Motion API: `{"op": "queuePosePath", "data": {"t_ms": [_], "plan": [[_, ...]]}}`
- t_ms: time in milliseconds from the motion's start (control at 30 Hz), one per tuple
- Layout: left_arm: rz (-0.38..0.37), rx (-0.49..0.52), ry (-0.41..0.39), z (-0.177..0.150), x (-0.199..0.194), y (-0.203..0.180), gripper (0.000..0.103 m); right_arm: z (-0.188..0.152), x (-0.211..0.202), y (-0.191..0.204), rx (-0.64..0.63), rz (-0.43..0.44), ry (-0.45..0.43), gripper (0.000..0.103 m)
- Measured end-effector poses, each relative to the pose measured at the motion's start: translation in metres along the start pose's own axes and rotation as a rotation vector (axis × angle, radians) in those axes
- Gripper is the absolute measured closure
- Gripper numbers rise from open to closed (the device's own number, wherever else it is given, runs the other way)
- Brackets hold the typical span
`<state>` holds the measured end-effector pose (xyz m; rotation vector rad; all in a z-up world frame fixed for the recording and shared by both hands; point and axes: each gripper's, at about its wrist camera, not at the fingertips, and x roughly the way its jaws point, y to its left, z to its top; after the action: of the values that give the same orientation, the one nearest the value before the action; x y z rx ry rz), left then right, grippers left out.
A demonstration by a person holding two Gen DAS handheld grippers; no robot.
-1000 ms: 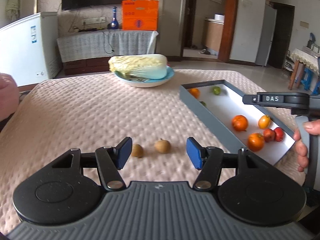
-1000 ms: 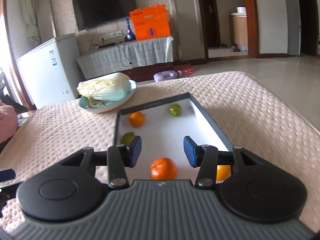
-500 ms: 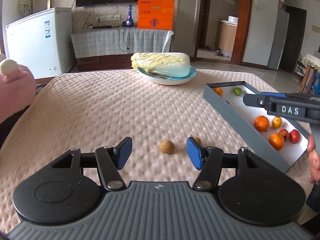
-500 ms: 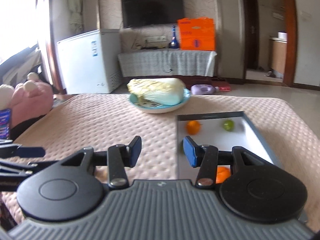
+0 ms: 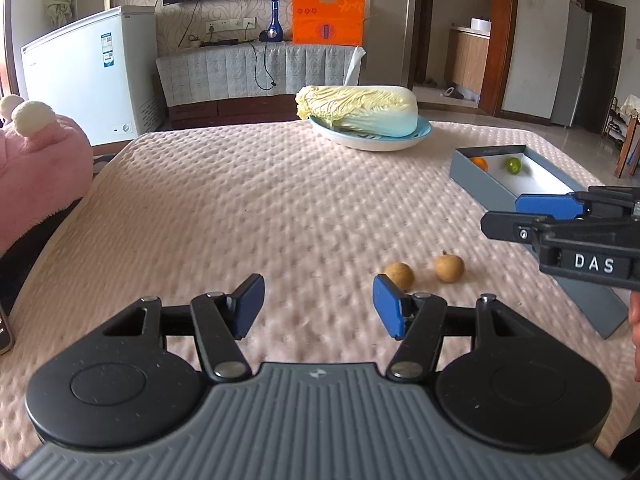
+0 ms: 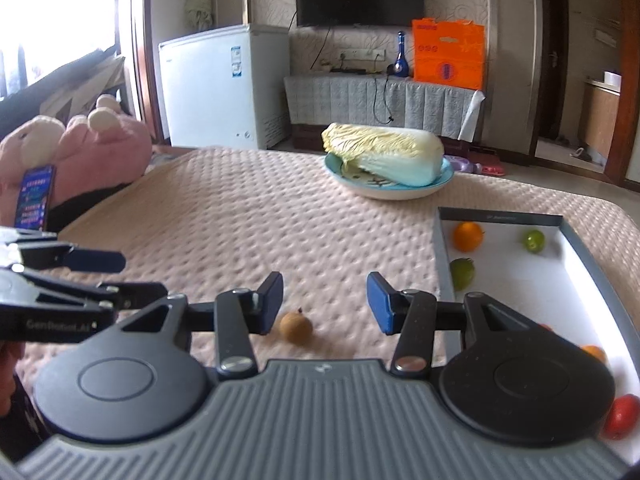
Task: Organize fruits
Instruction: 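Move both tools back over the brown longans on the bed, then grasp a brown longan with right tool while left tool grasps another longan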
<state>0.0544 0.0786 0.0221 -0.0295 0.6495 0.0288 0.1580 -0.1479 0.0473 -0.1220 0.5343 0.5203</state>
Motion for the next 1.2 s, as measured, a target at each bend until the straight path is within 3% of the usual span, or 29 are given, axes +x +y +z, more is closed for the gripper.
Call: {"op": "queuePosePath", "data": {"t_ms": [333,533,767,900,1200], "plan": [[-0.052,0.003,0.033,-0.003,0.023,-0.008,0.037,-0.005,0.008,0.002,-0.03,-0.002,0.055,0.054],[-0.044,-0.014,0.041,-0.004,0.034,-0.016,0.038,-0.014,0.023,0.006,-0.047,0.029,0.116,0.056],[-0.056,-0.03,0.049,-0.005,0.037,-0.011,0.038,-0.015,0.04,0.015,-0.036,0.034,0.142,0.065],[-0.071,-0.03,0.06,-0.005,0.041,-0.01,0.038,-0.016,0.05,0.017,-0.039,0.026,0.167,0.076],[-0.114,-0.003,0.076,-0.009,0.054,-0.028,0.039,-0.005,0.028,0.004,0.022,0.047,0.117,0.076]]}}
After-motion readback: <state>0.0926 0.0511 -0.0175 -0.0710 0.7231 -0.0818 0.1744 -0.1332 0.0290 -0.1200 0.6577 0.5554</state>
